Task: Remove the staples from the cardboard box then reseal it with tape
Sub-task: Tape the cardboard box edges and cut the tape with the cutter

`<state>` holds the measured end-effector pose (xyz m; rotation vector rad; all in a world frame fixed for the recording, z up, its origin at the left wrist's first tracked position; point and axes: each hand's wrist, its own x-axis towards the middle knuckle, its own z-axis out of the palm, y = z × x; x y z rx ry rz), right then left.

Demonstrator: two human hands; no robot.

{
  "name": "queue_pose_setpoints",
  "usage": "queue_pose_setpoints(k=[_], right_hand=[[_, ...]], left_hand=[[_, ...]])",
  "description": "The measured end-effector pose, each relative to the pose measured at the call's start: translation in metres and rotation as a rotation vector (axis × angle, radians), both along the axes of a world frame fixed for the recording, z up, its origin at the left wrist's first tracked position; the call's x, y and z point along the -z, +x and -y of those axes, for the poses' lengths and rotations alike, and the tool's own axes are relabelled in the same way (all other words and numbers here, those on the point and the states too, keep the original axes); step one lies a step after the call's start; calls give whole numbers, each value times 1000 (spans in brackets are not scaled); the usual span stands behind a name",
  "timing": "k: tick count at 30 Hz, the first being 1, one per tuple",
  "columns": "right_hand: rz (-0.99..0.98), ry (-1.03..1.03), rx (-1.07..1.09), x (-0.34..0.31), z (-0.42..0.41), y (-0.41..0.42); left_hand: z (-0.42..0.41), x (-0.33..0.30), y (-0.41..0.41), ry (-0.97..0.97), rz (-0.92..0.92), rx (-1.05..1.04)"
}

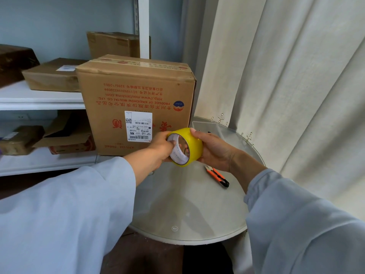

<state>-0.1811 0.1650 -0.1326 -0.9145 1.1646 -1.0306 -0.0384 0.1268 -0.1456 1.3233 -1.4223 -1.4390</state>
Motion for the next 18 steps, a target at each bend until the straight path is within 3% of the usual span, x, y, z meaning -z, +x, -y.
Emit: queue_pose_setpoints(k=[4,12,18], right_hand=[[114,0,-57,-3,-3,-4],[164,-48,-31,-5,-6,2],[81,-39,56,0,1,5]], left_hand=[[4,-1,0,-49,-12,-41],[6,-1,4,-106,27,-44],[6,-5,5,-352,162,25]])
